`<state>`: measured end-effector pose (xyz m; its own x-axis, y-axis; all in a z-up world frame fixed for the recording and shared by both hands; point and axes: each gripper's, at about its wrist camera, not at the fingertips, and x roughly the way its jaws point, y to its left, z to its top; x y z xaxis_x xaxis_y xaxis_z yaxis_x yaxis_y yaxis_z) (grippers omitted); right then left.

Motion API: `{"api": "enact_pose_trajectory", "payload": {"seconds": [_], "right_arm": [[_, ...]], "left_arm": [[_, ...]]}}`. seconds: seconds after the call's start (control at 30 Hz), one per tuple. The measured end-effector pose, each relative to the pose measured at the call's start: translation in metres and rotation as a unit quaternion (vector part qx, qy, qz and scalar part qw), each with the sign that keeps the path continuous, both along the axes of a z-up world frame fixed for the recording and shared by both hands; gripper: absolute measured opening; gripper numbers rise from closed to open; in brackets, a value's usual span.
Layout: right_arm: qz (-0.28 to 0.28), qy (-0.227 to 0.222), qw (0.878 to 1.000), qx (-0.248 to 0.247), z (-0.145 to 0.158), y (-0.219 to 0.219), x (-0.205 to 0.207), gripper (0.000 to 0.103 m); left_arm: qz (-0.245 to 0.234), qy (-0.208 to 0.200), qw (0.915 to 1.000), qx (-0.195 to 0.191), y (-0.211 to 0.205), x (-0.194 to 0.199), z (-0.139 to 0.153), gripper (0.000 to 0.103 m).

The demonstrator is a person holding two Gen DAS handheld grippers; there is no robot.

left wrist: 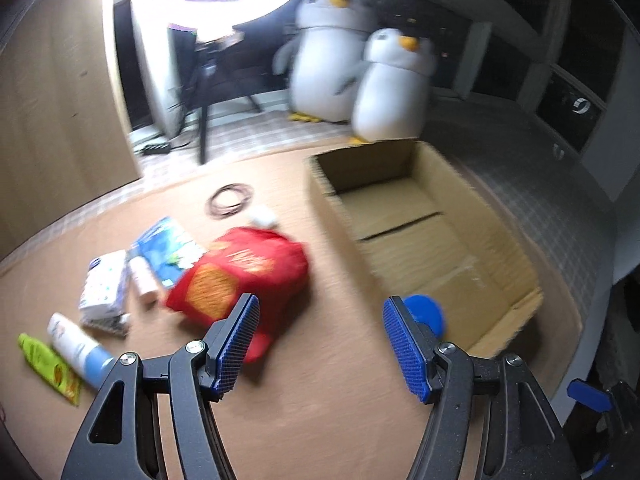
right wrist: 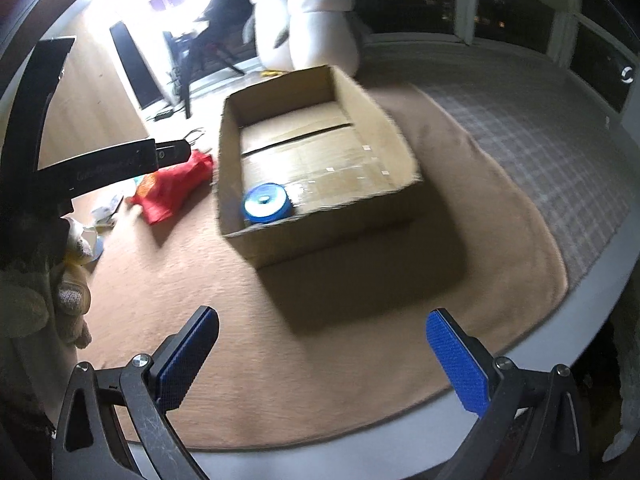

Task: Organize objects
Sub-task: 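Carry the blue tape measure with the left tool into the cardboard box and release, then move the left tool to the red cloth bag and close on it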

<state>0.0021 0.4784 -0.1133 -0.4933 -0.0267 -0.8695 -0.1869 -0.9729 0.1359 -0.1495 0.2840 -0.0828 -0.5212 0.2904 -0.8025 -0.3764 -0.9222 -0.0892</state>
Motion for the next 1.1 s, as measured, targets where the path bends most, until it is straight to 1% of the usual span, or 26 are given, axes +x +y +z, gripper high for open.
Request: {"api": "enact_pose_trajectory", "payload": {"seconds": [0.1,0.2,0.37,0.47,0.57,0.7,0.8,0.93,0.97,1.03,1.1], "right_arm": [[0.016,0.000,1.000,-0.003,0.001,-0.014,-0.006,0.103],[0.033,0.003,0.999,-0.001,0.003,-0.030,-0.013,0.103],[0.050,0.003,0.999,0.000,0.003,-0.049,-0.021,0.102],[0.057,0.003,0.998,0.001,0.003,-0.060,-0.026,0.102],[0.059,0.004,0.998,0.003,0.004,-0.063,-0.027,0.102],[0.056,0.002,0.998,0.005,0.005,-0.064,-0.027,0.102],[0.051,-0.001,0.999,0.008,0.004,-0.062,-0.026,0.102],[0.037,-0.006,0.999,0.012,0.004,-0.053,-0.021,0.102],[0.034,-0.007,0.999,0.014,0.004,-0.051,-0.020,0.102],[0.026,-0.008,0.999,0.016,0.004,-0.045,-0.018,0.102],[0.020,-0.010,1.000,0.017,0.003,-0.040,-0.017,0.102]], "left_arm": [[0.030,-0.006,0.9995,-0.004,-0.030,-0.010,-0.001,0.068],[0.049,-0.012,0.9987,-0.008,-0.056,-0.022,-0.003,0.068],[0.074,-0.027,0.9969,-0.006,-0.085,-0.046,-0.005,0.068],[0.077,-0.048,0.9959,0.001,-0.092,-0.067,-0.009,0.068],[0.071,-0.053,0.9961,-0.006,-0.086,-0.085,-0.011,0.068],[0.064,-0.063,0.9960,-0.004,-0.071,-0.109,-0.017,0.068],[0.054,-0.072,0.9959,-0.001,-0.056,-0.124,-0.027,0.068],[0.050,-0.081,0.9954,-0.014,-0.037,-0.139,-0.046,0.068],[0.049,-0.083,0.9952,-0.017,-0.033,-0.142,-0.050,0.067],[0.044,-0.089,0.9947,-0.027,-0.026,-0.147,-0.059,0.061],[0.034,-0.099,0.9938,-0.037,-0.020,-0.151,-0.068,0.051]]}}
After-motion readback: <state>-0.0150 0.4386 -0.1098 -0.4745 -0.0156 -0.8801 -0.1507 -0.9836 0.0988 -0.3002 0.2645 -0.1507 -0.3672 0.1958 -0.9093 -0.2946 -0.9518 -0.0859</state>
